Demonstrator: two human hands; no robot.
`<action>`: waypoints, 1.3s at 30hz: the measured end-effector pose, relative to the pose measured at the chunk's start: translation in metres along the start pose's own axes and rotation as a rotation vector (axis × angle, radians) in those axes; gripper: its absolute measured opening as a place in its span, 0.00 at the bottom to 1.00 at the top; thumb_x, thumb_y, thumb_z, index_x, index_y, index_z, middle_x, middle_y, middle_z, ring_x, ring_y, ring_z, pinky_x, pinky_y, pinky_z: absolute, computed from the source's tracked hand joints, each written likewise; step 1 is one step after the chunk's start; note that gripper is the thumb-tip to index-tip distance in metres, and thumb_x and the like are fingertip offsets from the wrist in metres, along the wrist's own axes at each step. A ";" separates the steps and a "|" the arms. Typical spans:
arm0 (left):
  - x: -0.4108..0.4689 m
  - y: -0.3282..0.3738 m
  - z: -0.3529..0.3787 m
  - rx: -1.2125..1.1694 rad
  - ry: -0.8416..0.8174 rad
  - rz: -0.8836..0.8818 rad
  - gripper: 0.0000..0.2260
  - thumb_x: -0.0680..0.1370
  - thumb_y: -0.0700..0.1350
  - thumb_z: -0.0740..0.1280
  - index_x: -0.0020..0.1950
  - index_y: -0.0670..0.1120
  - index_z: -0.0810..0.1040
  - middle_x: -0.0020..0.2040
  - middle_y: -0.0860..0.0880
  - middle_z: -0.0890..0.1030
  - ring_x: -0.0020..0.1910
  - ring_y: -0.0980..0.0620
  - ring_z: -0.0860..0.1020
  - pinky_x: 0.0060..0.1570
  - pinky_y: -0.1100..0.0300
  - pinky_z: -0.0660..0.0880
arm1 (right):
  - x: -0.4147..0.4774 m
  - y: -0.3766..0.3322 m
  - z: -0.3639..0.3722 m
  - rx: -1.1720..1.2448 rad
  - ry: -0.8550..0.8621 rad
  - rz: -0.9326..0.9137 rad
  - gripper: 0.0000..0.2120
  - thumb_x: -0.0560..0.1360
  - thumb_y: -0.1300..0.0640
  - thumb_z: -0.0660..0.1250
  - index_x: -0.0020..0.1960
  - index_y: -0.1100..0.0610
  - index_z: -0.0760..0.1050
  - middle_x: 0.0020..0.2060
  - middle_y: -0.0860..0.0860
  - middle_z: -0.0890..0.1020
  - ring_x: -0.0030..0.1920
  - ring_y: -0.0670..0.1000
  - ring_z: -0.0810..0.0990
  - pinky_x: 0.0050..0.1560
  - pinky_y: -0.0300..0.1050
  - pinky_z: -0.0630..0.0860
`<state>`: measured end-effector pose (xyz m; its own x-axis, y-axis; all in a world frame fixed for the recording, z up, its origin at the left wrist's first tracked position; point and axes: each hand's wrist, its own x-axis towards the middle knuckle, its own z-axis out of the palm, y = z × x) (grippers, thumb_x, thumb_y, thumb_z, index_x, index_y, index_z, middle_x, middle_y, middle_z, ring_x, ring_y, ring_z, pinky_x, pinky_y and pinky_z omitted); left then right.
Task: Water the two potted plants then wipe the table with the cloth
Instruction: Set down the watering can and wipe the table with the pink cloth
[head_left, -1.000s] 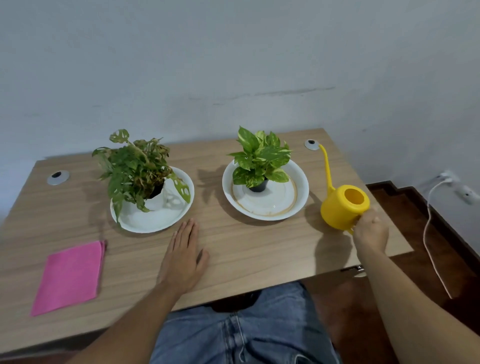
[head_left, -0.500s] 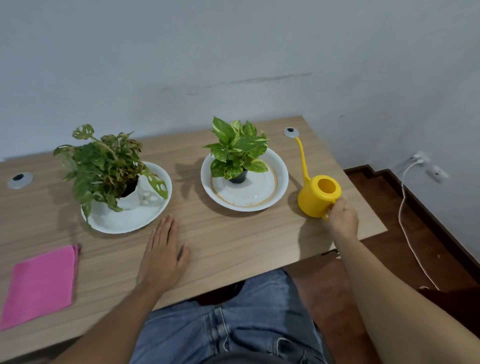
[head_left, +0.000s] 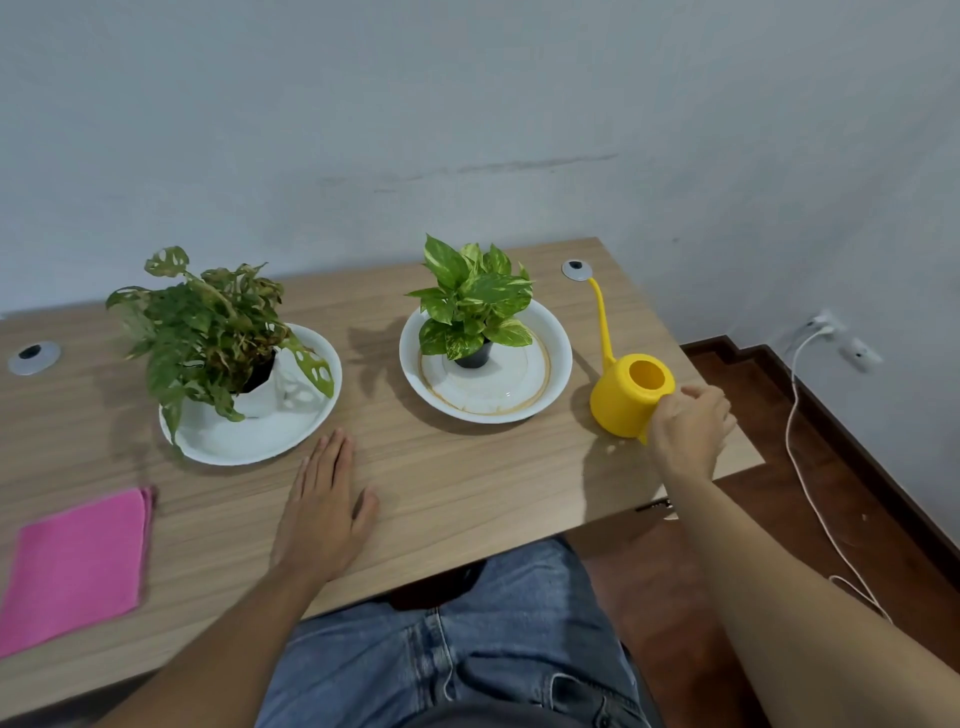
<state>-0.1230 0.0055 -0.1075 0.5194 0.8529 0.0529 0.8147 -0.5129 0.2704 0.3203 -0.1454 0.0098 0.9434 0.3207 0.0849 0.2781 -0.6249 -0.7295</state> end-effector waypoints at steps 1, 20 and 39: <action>0.000 0.000 0.000 -0.001 -0.001 0.002 0.37 0.86 0.61 0.52 0.91 0.41 0.54 0.92 0.44 0.53 0.91 0.46 0.50 0.89 0.45 0.48 | -0.001 -0.003 -0.002 -0.026 0.006 -0.079 0.16 0.84 0.54 0.62 0.70 0.59 0.74 0.70 0.60 0.76 0.75 0.65 0.69 0.71 0.67 0.68; -0.051 -0.019 -0.046 -0.161 0.160 0.133 0.28 0.89 0.52 0.59 0.89 0.43 0.64 0.89 0.49 0.63 0.89 0.53 0.59 0.87 0.47 0.59 | -0.167 -0.093 0.111 -0.007 -0.529 -1.064 0.22 0.83 0.61 0.70 0.75 0.64 0.76 0.71 0.58 0.81 0.70 0.60 0.78 0.71 0.59 0.76; -0.128 -0.285 -0.111 -0.072 0.129 -0.369 0.31 0.90 0.61 0.46 0.92 0.51 0.52 0.92 0.52 0.53 0.91 0.52 0.49 0.88 0.40 0.50 | -0.393 -0.217 0.242 0.095 -1.113 -1.372 0.24 0.86 0.56 0.61 0.80 0.60 0.71 0.74 0.57 0.77 0.75 0.57 0.73 0.79 0.54 0.67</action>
<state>-0.4499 0.0534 -0.0849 0.1549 0.9862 0.0585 0.9181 -0.1656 0.3601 -0.1545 0.0365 -0.0297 -0.5081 0.8417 0.1827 0.6409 0.5112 -0.5726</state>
